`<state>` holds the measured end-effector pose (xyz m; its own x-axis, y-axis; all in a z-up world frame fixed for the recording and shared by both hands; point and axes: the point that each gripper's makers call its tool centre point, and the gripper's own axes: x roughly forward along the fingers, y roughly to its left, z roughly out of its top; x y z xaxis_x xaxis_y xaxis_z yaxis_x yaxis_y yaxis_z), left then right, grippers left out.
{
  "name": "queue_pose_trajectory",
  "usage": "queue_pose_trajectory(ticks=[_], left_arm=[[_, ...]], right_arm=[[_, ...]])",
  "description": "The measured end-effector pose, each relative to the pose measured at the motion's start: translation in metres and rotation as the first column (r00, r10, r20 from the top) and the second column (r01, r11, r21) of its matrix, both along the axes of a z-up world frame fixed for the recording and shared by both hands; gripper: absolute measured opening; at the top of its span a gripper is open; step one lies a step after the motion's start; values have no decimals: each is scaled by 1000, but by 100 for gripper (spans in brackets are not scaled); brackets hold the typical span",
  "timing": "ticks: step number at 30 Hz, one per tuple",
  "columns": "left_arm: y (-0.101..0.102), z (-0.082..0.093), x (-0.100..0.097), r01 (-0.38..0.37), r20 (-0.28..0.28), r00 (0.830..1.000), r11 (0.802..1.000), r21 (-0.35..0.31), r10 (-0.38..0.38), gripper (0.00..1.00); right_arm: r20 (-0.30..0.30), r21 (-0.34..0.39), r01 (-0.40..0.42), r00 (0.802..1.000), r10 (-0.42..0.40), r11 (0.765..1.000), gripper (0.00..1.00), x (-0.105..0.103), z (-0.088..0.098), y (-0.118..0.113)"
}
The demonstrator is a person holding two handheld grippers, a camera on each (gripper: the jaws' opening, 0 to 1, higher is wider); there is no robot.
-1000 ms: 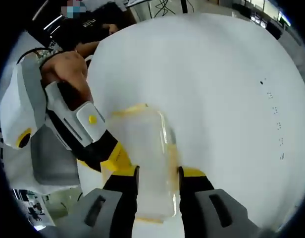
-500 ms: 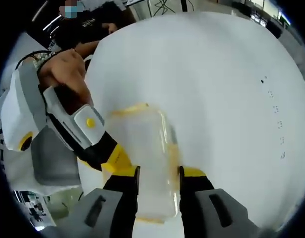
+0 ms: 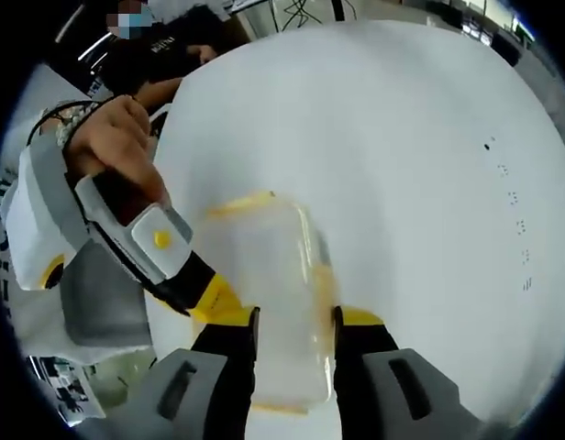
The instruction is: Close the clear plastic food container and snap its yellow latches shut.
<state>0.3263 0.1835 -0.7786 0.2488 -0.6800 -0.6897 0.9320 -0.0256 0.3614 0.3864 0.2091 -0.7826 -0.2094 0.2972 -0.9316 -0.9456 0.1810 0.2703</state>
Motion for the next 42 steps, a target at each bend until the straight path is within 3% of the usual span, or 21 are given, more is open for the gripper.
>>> queue_pose_trajectory(ticks=[6, 13, 14, 15, 22, 35, 42], left_arm=[[0, 2, 2, 10, 5, 1000, 1000, -13, -10, 30], [0, 1, 3, 10, 11, 1000, 1000, -19, -10, 30], [0, 0, 3, 10, 11, 1000, 1000, -18, -10, 30], [1, 1, 4, 14, 10, 1000, 1000, -17, -14, 30], [1, 0, 4, 14, 15, 1000, 1000, -12, -14, 30], [1, 0, 5, 8, 15, 1000, 1000, -7, -7, 31], [1, 1, 4, 17, 8, 1000, 1000, -10, -17, 32]], right_arm=[[-4, 5, -4, 1000, 4, 1000, 30, -1, 0, 0], [-44, -10, -15, 999, 15, 1000, 29, 0, -1, 0], [-75, -13, -52, 996, 51, 999, 27, -4, -1, 1], [-60, -20, -15, 998, 14, 1000, 27, 1, -2, 2], [-54, 6, -13, 998, 13, 1000, 28, 2, -2, 4], [-18, 15, -46, 999, 47, 999, 28, 0, -1, 5], [42, 9, -104, 994, 103, 995, 28, 0, 2, 7]])
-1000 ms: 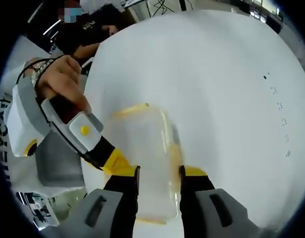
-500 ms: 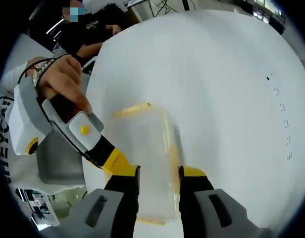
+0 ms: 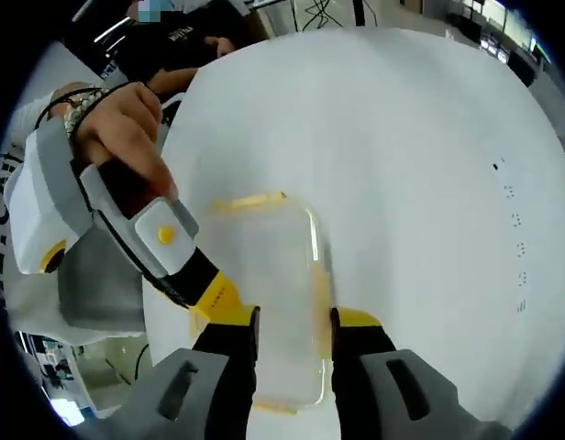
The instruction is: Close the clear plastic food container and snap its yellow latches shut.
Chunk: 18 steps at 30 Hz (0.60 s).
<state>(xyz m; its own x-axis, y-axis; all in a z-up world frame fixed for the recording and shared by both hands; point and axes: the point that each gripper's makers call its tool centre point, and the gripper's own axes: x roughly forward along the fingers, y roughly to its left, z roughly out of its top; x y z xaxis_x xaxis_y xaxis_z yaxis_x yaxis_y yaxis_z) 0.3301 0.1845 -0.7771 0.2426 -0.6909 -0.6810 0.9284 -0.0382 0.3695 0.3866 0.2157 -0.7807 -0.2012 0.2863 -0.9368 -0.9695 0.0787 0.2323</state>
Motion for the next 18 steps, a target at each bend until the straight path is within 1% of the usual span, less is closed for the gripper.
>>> queue_pose_trajectory(ticks=[4, 6, 9, 10, 13, 16, 18], left_arm=[[0, 1, 0, -8, -16, 1000, 1000, -9, 8, 32], [-1, 2, -1, -17, -39, 999, 1000, -15, 16, 33], [2, 2, -1, -19, -29, 999, 1000, -3, 19, 34], [3, 1, -2, -23, -32, 999, 1000, -1, 23, 35], [6, 1, -1, -39, -47, 998, 999, 5, 39, 39], [11, 3, 1, -45, -36, 998, 999, 13, 45, 40], [13, 5, 0, -58, -59, 997, 998, 9, 58, 41]], right_arm=[[24, 8, -3, 1000, 3, 1000, 28, 0, 1, 2], [34, 9, 2, 999, -2, 1000, 28, 1, 2, 2], [52, 12, 9, 999, -10, 1000, 30, 2, 2, 0], [70, 11, 18, 997, -19, 1000, 31, 4, 2, 0], [89, 10, 7, 996, -8, 1000, 30, 5, 3, -3], [114, 8, 15, 993, -16, 1000, 32, 8, 5, -6], [118, 24, 26, 993, -29, 999, 32, 10, 9, -7]])
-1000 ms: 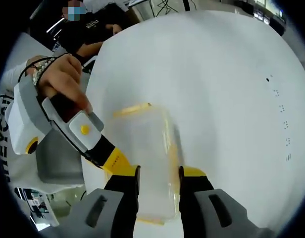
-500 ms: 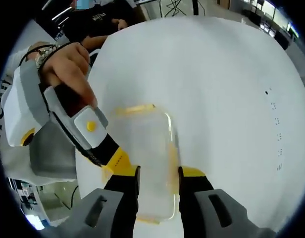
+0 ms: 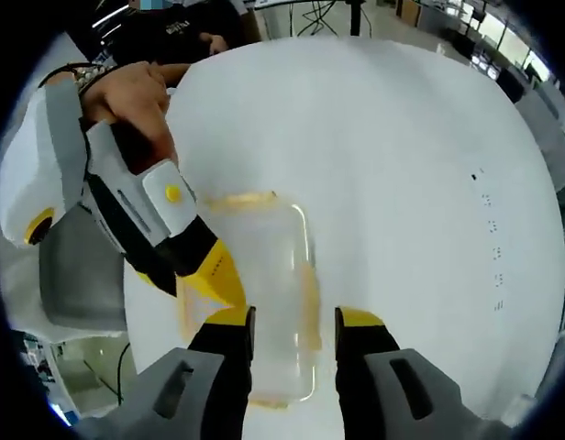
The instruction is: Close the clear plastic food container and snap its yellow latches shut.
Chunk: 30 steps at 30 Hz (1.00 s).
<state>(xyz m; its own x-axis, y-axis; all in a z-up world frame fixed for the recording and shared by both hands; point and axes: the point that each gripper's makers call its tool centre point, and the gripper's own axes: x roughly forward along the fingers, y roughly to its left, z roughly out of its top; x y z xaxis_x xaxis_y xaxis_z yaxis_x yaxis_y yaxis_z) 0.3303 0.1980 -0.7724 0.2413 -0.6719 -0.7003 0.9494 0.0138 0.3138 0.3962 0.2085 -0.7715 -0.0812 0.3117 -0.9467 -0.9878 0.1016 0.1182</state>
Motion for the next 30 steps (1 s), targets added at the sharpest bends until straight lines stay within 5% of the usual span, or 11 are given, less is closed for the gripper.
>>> queue_pose_trajectory(ticks=[13, 30], left_arm=[[25, 8, 15, -65, 14, 998, 998, 9, 65, 50], [47, 11, 33, -122, -35, 992, 992, 18, 123, 65]], right_arm=[[50, 60, 51, 997, -54, 997, 37, 1, 10, -22], [71, 123, 122, 989, -131, 985, 43, -13, 9, -50]])
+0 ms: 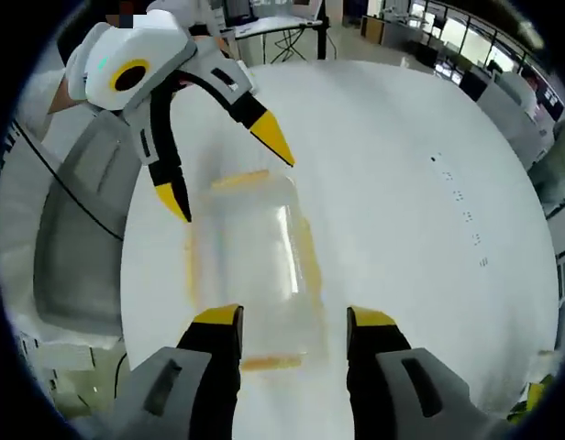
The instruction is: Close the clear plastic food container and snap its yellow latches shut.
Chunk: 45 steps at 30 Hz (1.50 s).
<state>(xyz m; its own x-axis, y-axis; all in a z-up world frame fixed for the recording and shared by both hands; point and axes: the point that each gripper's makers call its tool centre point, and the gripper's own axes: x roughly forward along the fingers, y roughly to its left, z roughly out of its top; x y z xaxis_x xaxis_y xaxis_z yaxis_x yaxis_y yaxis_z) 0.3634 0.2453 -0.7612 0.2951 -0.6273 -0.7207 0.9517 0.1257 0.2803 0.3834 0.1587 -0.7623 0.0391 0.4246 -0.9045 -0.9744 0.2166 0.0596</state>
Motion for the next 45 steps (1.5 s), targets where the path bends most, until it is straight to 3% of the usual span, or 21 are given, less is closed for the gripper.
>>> queue_pose_trajectory(ticks=[16, 22, 31, 38, 45], left_arm=[[2, -5, 8, 1, -61, 998, 1000, 4, 0, 73], [3, -15, 8, 5, -85, 996, 1000, 25, -2, 76], [1, -31, 7, 31, -112, 993, 998, 58, -24, 78], [-5, -38, 4, 54, -126, 991, 996, 67, -45, 81], [-5, -40, 3, 62, -130, 990, 995, 75, -52, 76]], right_arm=[[-6, 21, 20, 1000, -20, 1000, 50, -19, -11, -13], [-9, 17, 11, 1000, -11, 1000, 64, -27, -18, -17], [-23, 28, -9, 1000, 10, 1000, 76, -38, -26, -21], [6, 41, -34, 999, 34, 999, 80, -37, -29, -17], [18, 20, -51, 999, 50, 999, 74, -36, -34, -19]])
